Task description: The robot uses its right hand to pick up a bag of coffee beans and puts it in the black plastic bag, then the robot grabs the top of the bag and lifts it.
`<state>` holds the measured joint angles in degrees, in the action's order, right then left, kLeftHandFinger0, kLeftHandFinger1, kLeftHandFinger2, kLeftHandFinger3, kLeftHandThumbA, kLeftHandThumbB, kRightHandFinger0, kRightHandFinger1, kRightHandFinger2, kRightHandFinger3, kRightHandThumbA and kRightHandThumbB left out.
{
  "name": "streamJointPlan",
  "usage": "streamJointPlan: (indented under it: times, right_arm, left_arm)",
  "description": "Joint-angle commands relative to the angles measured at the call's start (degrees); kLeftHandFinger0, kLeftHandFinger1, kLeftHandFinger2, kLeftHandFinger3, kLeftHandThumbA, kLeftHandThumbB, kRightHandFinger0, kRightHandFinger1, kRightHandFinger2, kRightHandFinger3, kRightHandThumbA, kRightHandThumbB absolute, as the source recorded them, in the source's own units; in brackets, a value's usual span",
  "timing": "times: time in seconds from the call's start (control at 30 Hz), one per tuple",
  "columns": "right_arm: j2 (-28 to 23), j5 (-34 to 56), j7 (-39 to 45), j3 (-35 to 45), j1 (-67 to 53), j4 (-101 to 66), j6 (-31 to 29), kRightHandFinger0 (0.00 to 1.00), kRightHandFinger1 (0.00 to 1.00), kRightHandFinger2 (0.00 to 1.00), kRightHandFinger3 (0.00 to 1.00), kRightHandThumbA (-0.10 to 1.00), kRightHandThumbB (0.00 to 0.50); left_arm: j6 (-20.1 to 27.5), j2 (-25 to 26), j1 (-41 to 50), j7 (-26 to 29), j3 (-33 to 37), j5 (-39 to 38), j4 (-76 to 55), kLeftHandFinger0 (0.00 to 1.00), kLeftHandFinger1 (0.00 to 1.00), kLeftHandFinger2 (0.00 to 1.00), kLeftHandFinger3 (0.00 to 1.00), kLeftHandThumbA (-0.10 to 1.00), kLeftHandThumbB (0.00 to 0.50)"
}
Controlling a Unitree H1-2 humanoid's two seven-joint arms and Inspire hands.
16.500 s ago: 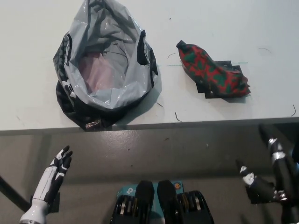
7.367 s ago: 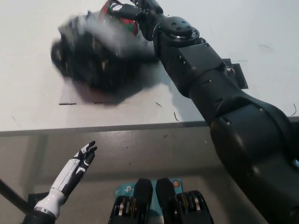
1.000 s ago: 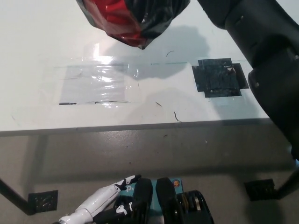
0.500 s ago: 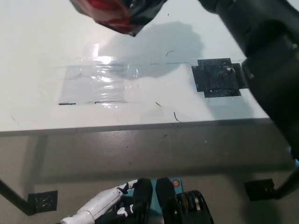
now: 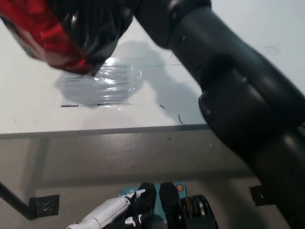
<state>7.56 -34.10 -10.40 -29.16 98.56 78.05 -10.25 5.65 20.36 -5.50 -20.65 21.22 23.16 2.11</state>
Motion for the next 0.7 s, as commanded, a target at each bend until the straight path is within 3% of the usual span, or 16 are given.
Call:
streamJointPlan:
  times: [0.0,0.03,0.07,0.13,0.2,0.23,0.3,0.33,0.37,0.4,0.43,0.47,0.5,0.53,0.57,0.67]
  right_arm:
    - [-0.8,-2.2,-6.1,-1.9,-1.7,0.6,-0.5,0.00,0.02,0.37,0.34,-0.10,0.273]
    - [-0.9,-2.4,-5.5,-2.4,-3.0,0.9,0.2,0.00,0.03,0.42,0.49,-0.10,0.277]
    - [-1.0,-2.7,-4.8,-3.0,-4.3,1.0,0.9,0.00,0.06,0.48,0.49,-0.10,0.282]
    - [-1.4,-3.6,-6.1,-4.2,-6.4,1.2,1.0,0.00,0.06,0.48,0.38,-0.10,0.291]
    - [-1.9,-5.0,-7.1,-5.9,-8.9,1.6,1.1,0.00,0.15,0.61,0.23,-0.10,0.296]
    - [-2.2,-5.8,-7.5,-6.9,-10.4,1.7,1.5,0.03,0.21,0.69,0.22,-0.10,0.307]
    - [-2.5,-6.2,-8.1,-7.7,-11.4,1.6,1.8,0.04,0.27,0.77,0.31,-0.10,0.304]
    - [-2.7,-6.6,-8.5,-8.3,-12.0,1.6,2.0,0.10,0.32,0.83,0.47,-0.10,0.295]
    - [-3.3,-7.0,-9.6,-9.0,-13.7,1.7,2.2,0.11,0.33,0.72,0.47,-0.10,0.273]
    - [-3.5,-6.9,-10.2,-9.1,-14.4,1.7,2.1,0.11,0.33,0.72,0.47,-0.10,0.273]
    - [-3.7,-6.4,-9.0,-8.9,-15.0,1.8,2.8,0.14,0.35,0.74,0.59,0.06,0.248]
    - [-3.7,-5.6,-5.0,-8.5,-14.9,2.2,4.4,0.37,0.66,1.00,0.91,0.34,0.275]
    - [-3.7,-2.9,1.9,-6.4,-14.8,2.5,5.4,0.68,1.00,1.00,1.00,0.56,0.361]
    - [-3.9,-0.2,7.3,-4.2,-14.6,2.5,6.1,1.00,1.00,1.00,1.00,0.64,0.395]
    - [-4.2,0.8,10.1,-3.3,-14.4,2.4,6.4,1.00,1.00,1.00,1.00,0.70,0.473]
    - [-4.9,1.2,13.2,-2.3,-13.7,1.8,6.4,1.00,1.00,1.00,1.00,0.79,0.500]
  left_arm:
    - [-0.2,1.0,-1.0,-1.2,0.0,0.2,-2.2,0.94,0.97,1.00,1.00,1.00,0.266]
    - [-0.1,0.9,-0.9,-1.1,0.0,0.1,-2.2,0.94,0.97,1.00,1.00,1.00,0.277]
    - [0.1,0.9,-0.9,-1.1,-0.1,0.0,-2.2,0.96,0.98,1.00,1.00,1.00,0.278]
    - [0.5,1.1,-1.0,-1.1,-0.1,0.0,-1.9,0.97,1.00,1.00,1.00,1.00,0.280]
    - [1.3,1.2,-1.3,-0.9,-0.1,-0.1,-1.6,0.95,0.99,1.00,1.00,1.00,0.280]
    - [1.5,1.2,-1.4,-0.8,-0.1,-0.1,-1.6,0.94,0.97,1.00,1.00,1.00,0.280]
    - [1.5,1.2,-1.4,-0.8,-0.1,0.0,-1.5,0.92,0.96,1.00,1.00,1.00,0.279]
    - [1.3,1.2,-1.3,-0.7,0.0,0.2,-1.6,0.91,0.95,1.00,1.00,1.00,0.283]
    - [1.0,1.1,-1.3,-0.9,0.0,0.2,-1.6,0.90,0.94,1.00,1.00,1.00,0.285]
    - [1.0,1.1,-1.3,-0.9,0.1,0.1,-1.5,0.90,0.94,1.00,1.00,1.00,0.285]
    - [1.0,1.2,-1.3,-1.1,0.1,0.0,-1.5,0.90,0.93,1.00,1.00,1.00,0.287]
    - [0.9,1.2,-1.5,-1.2,0.2,0.1,-1.5,0.89,0.93,0.99,1.00,1.00,0.292]
    - [0.7,1.2,-1.6,-1.3,0.2,0.1,-1.5,0.88,0.92,0.99,1.00,1.00,0.296]
    - [0.7,1.1,-1.9,-1.3,0.3,0.3,-1.3,0.87,0.91,0.97,1.00,1.00,0.297]
    - [0.9,1.0,-2.1,-1.1,0.3,0.5,-1.0,0.86,0.89,0.96,1.00,1.00,0.295]
    - [1.1,1.0,-2.0,-0.9,0.3,0.7,-1.0,0.84,0.88,0.94,1.00,1.00,0.283]
